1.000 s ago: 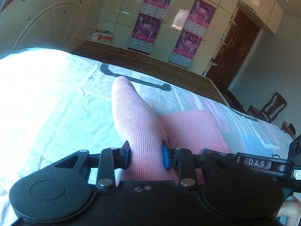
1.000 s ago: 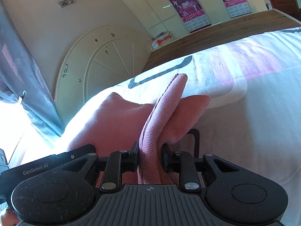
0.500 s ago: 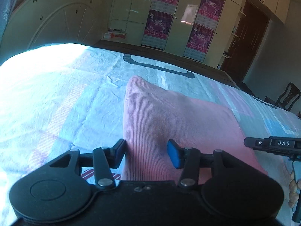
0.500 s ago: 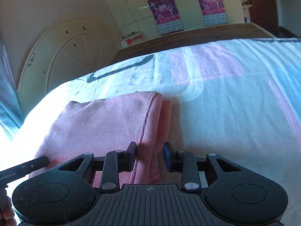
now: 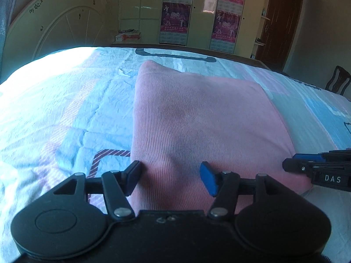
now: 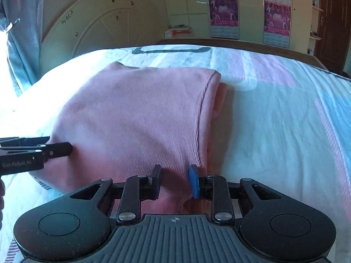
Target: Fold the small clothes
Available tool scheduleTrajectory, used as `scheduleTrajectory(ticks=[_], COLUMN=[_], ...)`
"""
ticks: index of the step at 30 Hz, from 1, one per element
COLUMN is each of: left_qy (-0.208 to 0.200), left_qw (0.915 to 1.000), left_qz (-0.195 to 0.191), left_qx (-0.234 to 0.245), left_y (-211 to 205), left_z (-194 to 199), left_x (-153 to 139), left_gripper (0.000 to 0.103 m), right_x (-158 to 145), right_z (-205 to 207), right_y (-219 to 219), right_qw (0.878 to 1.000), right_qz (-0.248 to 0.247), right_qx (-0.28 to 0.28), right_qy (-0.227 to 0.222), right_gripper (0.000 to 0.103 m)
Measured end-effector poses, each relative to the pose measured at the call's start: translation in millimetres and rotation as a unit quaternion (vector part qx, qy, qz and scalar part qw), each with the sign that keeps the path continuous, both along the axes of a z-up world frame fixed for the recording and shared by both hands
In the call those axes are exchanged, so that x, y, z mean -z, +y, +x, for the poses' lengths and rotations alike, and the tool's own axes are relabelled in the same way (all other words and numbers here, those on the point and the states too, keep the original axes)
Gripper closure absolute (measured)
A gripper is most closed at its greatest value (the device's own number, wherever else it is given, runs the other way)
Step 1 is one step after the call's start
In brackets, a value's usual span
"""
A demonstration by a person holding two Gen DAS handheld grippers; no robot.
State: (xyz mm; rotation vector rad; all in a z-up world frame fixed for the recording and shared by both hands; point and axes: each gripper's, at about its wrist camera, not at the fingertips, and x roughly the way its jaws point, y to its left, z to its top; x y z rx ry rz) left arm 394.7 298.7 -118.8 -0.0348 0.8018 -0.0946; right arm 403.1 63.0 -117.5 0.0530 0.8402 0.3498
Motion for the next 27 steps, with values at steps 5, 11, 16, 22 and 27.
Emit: scheduleTrajectory(ticks=[5, 11, 16, 22, 27], left_qy=[0.01, 0.003, -0.011, 0.051, 0.114], left_qw=[0.9998, 0.9998, 0.9997, 0.9974, 0.9893], left_qz=[0.013, 0.006, 0.021, 0.042, 0.063], left_qx=[-0.006, -0.016, -0.003, -0.03, -0.065], left_y=[-4.2, -3.5, -15.1, -21.4, -21.0], left_z=[-0.4, -3.8, -5.7, 10.0, 29.3], left_x=[-3.3, -22.5, -27.3, -6.7, 10.3], left_gripper=[0.039, 0.027, 0.0, 0.0, 0.0], right_x=[3.6, 8.1, 8.9, 8.8, 10.2], right_z=[-2.1, -12.4, -14.7, -14.0, -14.6], right_y=[6.3, 4.3, 4.9, 3.5, 1.9], right_qw=[1.0, 1.0, 1.0, 1.0, 1.0], right_qz=[-0.011, -0.017, -0.013, -0.007, 0.0], right_qx=[0.007, 0.006, 0.015, 0.017, 0.022], right_qy=[-0.006, -0.007, -0.007, -0.005, -0.004], right_gripper=[0.078, 0.078, 0.078, 0.078, 0.078])
